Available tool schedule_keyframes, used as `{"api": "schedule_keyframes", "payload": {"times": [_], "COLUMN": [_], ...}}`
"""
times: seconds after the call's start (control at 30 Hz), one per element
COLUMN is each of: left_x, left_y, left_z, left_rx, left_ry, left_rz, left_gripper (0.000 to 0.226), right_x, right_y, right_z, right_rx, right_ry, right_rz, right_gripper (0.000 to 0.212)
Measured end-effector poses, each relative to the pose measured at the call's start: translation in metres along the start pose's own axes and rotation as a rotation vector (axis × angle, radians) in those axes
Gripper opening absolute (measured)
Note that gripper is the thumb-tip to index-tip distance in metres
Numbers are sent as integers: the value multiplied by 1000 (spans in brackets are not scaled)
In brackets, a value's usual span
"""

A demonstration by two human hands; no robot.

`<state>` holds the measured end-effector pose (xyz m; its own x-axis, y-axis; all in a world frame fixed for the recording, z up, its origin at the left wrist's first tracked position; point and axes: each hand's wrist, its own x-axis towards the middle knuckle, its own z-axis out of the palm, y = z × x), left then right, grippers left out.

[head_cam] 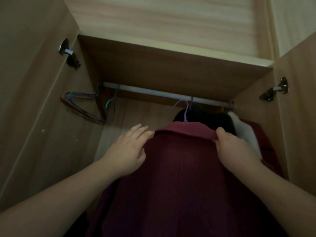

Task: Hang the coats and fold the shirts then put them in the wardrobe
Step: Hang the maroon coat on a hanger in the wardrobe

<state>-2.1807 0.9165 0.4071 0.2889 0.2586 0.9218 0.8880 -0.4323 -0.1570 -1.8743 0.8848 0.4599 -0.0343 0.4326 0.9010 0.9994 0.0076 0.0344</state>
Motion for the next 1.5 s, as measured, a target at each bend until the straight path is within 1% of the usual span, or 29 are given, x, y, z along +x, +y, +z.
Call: {"api": "schedule_keyframes", "payload": {"times": [0.17, 0.33, 0.4, 0.53, 0.7, 0.8, 0.97, 1.13, 1.23, 1.33, 1.4, 1.5], "left_x": [46, 89, 104, 131, 148, 152, 154, 158, 158, 157, 154, 150], "left_y": [-24, -48, -58, -78, -102, -118, -140, -142, -137, -134, -134, -134], "left_z": [14, 33, 44, 70, 94, 109, 143, 170, 175, 177, 177, 176], "left_rx": [102, 156, 147, 101, 35, 0, -66, -121, -142, -163, -163, -115], "left_ry": [52, 95, 118, 140, 185, 195, 193, 177, 183, 219, 227, 221], "left_rz": [67, 119, 125, 138, 167, 176, 179, 203, 221, 223, 216, 227], "left_gripper": [63, 62, 62, 62, 63, 63, 63, 63, 61, 60, 60, 60], "right_x": [54, 98, 115, 149, 180, 191, 193, 189, 197, 204, 203, 194], "right_y": [6, 3, 0, -10, -30, -38, -45, -64, -79, -85, -90, -95], "right_z": [20, 33, 35, 43, 52, 66, 87, 84, 82, 89, 95, 100], "right_rx": [-32, -117, -159, -174, -201, -211, -210, -268, -291, -306, -293, -297], "right_ry": [18, 116, 156, 167, 97, 71, 71, 47, -28, -27, -60, -87], "right_rz": [18, -19, -12, 60, 214, 269, 250, 246, 289, 254, 235, 228], "right_gripper": [14, 19, 19, 16, 9, 11, 10, 20, 25, 27, 31, 38]}}
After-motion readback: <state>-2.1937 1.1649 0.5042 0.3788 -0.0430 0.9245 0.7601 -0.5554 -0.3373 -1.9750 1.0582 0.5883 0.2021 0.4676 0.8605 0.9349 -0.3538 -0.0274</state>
